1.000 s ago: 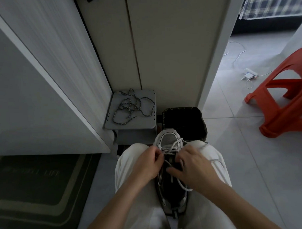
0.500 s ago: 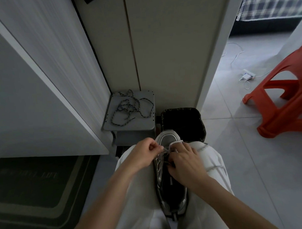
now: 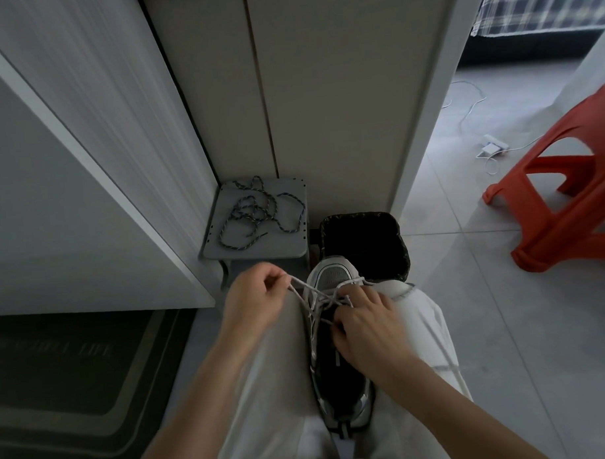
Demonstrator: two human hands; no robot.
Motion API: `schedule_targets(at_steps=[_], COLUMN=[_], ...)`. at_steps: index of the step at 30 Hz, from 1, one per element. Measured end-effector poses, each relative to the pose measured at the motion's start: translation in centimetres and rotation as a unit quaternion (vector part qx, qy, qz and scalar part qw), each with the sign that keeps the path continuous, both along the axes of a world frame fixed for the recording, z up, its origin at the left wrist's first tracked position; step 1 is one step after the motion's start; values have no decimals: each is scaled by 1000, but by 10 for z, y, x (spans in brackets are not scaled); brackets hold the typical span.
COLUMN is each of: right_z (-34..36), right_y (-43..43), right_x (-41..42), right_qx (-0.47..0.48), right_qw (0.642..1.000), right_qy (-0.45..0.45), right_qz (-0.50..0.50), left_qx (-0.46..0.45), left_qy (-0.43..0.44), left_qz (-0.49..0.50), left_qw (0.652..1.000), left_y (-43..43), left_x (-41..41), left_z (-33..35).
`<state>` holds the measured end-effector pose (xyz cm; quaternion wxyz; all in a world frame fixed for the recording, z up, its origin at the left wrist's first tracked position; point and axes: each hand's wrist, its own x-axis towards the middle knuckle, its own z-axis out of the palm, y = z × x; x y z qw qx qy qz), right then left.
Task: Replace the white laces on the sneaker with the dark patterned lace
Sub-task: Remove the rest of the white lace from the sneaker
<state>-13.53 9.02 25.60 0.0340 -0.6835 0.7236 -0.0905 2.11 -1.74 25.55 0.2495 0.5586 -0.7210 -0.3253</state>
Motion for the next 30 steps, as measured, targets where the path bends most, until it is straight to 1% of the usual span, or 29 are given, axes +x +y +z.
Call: schedule_targets(at_steps=[2,4,6,7,8,9,10,12,13,14,17,18,21,22,23,25,28,30], right_z=[-2,-5,-6,-7,-7,-8,-8,-9,-8,-8,-8,-9,-11,-11,-11,-12,-15,-16], right_y=[1,4,8,8,8,8,8,7,8,9,9,9,7,6,5,3,4,5], right_x=[0,-4,-7,-7,-7,-6,-5,-5,-6,-7,-8,-7,-4,-3,-2,-1,-3,-6], right_qx=[6,11,11,10,5,1,4,18,21,18,16,17,12,9,2,-4,14,23], right_qw=[1000,1000,999,999,999,999,999,999,999,999,999,999,998,998,998,998,997,997], right_qy=[-7,-21,-24,-26,-29,-31,-31,-25,-23,-24,-41,-45,-57,-58,-60,-68,-75,-72], right_qz=[-1,-18,-33,-36,-35,-32,-27,-18,-16,-17,-16,-12,-16,-17,-17,-14,-9,-11], left_qx=[4,76,157,177,177,157,117,37,13,3,-9,6,160,193,201,169,100,36], left_qy=[15,28,-32,-53,-51,-45,-54,-106,-115,-104,-31,-24,-27,-36,-45,-42,-33,-75], left_qz=[0,-14,-49,-68,-75,-71,-62,-39,-21,5,86,87,31,2,-28,-59,-50,-32], left_qw=[1000,997,986,981,980,984,990,993,993,995,996,996,986,981,978,983,993,996], left_y=[0,8,20,27,33,37,37,30,21,11,-16,-18,1,12,21,34,36,27], left_x=[-4,-10,-16,-18,-21,-23,-24,-20,-13,-3,29,33,18,9,0,-14,-24,-19], left_z=[2,-6,-19,-26,-30,-33,-32,-23,-16,-8,9,10,-4,-12,-22,-35,-39,-34])
